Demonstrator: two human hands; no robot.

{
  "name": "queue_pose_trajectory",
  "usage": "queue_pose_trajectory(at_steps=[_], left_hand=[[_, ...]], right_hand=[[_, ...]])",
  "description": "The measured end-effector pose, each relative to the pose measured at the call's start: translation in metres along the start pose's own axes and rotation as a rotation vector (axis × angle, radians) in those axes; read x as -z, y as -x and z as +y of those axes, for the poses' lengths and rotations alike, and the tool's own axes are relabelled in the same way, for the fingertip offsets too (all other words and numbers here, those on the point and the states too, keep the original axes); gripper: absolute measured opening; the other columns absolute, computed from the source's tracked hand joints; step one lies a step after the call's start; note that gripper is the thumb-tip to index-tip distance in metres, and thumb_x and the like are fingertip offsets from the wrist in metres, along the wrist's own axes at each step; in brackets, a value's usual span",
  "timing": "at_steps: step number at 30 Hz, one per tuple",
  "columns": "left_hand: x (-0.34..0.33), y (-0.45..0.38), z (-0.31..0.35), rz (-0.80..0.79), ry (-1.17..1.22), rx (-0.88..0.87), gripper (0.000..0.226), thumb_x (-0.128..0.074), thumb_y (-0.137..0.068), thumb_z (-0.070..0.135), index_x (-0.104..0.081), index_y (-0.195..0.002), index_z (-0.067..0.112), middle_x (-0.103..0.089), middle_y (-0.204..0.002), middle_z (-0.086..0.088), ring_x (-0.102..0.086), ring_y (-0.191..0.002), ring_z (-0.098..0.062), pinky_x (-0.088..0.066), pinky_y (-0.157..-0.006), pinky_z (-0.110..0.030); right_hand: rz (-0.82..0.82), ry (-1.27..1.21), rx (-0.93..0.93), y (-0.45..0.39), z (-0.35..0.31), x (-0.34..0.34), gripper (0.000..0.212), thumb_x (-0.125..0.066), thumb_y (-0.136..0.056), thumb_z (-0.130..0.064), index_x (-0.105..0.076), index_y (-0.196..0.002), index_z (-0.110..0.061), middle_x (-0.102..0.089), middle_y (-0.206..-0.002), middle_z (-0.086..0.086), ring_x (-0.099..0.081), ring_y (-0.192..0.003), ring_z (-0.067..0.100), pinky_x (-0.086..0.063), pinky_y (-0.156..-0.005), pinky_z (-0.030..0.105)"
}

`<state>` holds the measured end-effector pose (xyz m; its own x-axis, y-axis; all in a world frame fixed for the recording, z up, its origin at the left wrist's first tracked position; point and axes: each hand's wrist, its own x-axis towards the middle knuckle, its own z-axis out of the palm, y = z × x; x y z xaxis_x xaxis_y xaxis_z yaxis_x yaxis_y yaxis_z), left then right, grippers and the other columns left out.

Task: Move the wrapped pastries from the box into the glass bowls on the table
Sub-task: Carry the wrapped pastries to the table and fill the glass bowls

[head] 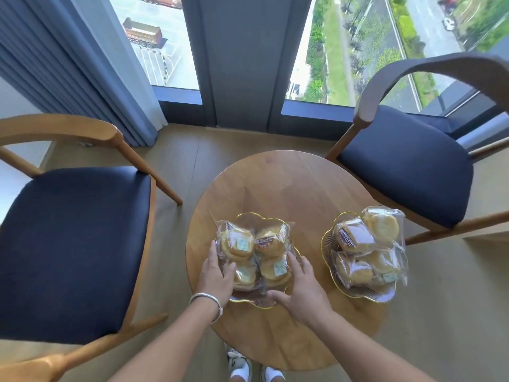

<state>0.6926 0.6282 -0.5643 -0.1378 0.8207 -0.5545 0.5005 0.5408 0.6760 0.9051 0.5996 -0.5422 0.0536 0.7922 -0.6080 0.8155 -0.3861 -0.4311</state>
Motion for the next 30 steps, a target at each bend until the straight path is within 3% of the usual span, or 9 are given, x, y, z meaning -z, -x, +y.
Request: queue_pose_trajectory(at_steps=[4, 9, 14, 16, 18, 22, 25, 28, 30], left_hand=[[0.005, -0.02, 0.005, 0.028, -0.006, -0.024, 0.072, -0.053, -0.093, 0.031, -0.009, -0.15, 0.032, -0.031, -0.152, -0.001, -0.036, -0.133, -0.022, -0.028, -0.102, -0.03], [0.005, -0.032, 0.006, 0.041, -0.049, -0.017, 0.073, -0.052, -0.093, 0.036, -0.007, -0.15, 0.037, -0.031, -0.153, -0.002, -0.035, -0.135, -0.025, -0.029, -0.106, -0.035], [0.01, -0.022, 0.019, 0.166, -0.13, 0.032, 0.073, -0.054, -0.092, 0.039, -0.01, -0.15, 0.034, -0.025, -0.153, -0.01, -0.03, -0.137, -0.029, -0.029, -0.106, -0.044], [0.012, -0.012, 0.033, 0.353, -0.253, -0.073, 0.07, -0.058, -0.089, 0.036, -0.021, -0.148, 0.03, -0.027, -0.152, -0.012, -0.031, -0.135, -0.031, -0.033, -0.102, -0.05], [0.003, -0.002, 0.051, 0.454, -0.315, -0.361, 0.059, -0.059, -0.087, 0.029, -0.036, -0.14, 0.025, -0.039, -0.144, -0.012, -0.038, -0.129, -0.028, -0.037, -0.098, -0.05], [-0.046, 0.012, 0.1, 0.245, -0.304, -0.834, 0.04, -0.053, -0.084, 0.028, -0.059, -0.123, 0.019, -0.061, -0.12, -0.002, -0.053, -0.108, -0.02, -0.047, -0.088, -0.039], [-0.089, 0.015, 0.129, 0.034, -0.359, -0.782, 0.044, -0.055, -0.088, 0.031, -0.052, -0.132, 0.026, -0.06, -0.123, 0.005, -0.054, -0.111, -0.016, -0.048, -0.083, -0.032], [-0.127, 0.008, 0.142, -0.125, -0.478, -0.608, 0.06, -0.054, -0.091, 0.037, -0.031, -0.146, 0.024, -0.048, -0.139, 0.001, -0.046, -0.123, -0.019, -0.038, -0.095, -0.031], [-0.146, 0.004, 0.148, -0.151, -0.636, -0.627, 0.064, -0.051, -0.092, 0.039, -0.025, -0.147, 0.02, -0.047, -0.138, -0.001, -0.046, -0.122, -0.021, -0.035, -0.098, -0.031]], right_hand=[[0.062, 0.022, -0.017, -0.015, -0.016, 0.005, 0.093, -0.058, -0.078, -0.072, -0.013, -0.152, -0.038, -0.012, -0.161, 0.007, -0.03, -0.142, 0.024, -0.035, -0.109, 0.039], [0.287, -0.018, -0.018, -0.031, -0.03, 0.016, 0.059, -0.047, -0.093, -0.058, -0.045, -0.142, -0.025, -0.038, -0.149, 0.009, -0.03, -0.139, 0.024, -0.029, -0.111, 0.039], [0.251, -0.086, -0.026, -0.049, -0.03, 0.028, 0.043, -0.049, -0.097, -0.042, -0.052, -0.136, -0.023, -0.047, -0.14, 0.006, -0.037, -0.133, 0.023, -0.034, -0.107, 0.036], [0.252, -0.143, 0.011, -0.047, -0.026, 0.034, 0.045, -0.053, -0.095, -0.042, -0.052, -0.135, -0.023, -0.049, -0.136, 0.003, -0.043, -0.128, 0.02, -0.037, -0.103, 0.035], [0.321, -0.198, 0.065, -0.037, -0.015, 0.043, 0.043, -0.057, -0.093, -0.038, -0.054, -0.133, -0.021, -0.052, -0.132, -0.002, -0.048, -0.122, 0.015, -0.04, -0.097, 0.03], [0.512, -0.228, 0.152, -0.018, 0.029, 0.077, 0.03, -0.062, -0.091, -0.02, -0.062, -0.121, -0.02, -0.059, -0.12, -0.007, -0.054, -0.114, 0.012, -0.042, -0.095, 0.026], [0.695, -0.187, 0.126, -0.013, 0.066, 0.11, 0.027, -0.064, -0.087, -0.011, -0.066, -0.113, -0.017, -0.063, -0.114, -0.002, -0.054, -0.111, 0.017, -0.035, -0.095, 0.021], [0.837, -0.191, -0.008, -0.008, 0.107, 0.14, 0.024, -0.064, -0.085, -0.012, -0.065, -0.109, -0.015, -0.061, -0.109, 0.002, -0.054, -0.106, 0.023, -0.039, -0.093, 0.03], [0.824, -0.198, -0.153, -0.006, 0.138, 0.155, 0.031, -0.065, -0.086, -0.021, -0.062, -0.116, -0.015, -0.057, -0.118, 0.004, -0.051, -0.113, 0.024, -0.041, -0.095, 0.036]])
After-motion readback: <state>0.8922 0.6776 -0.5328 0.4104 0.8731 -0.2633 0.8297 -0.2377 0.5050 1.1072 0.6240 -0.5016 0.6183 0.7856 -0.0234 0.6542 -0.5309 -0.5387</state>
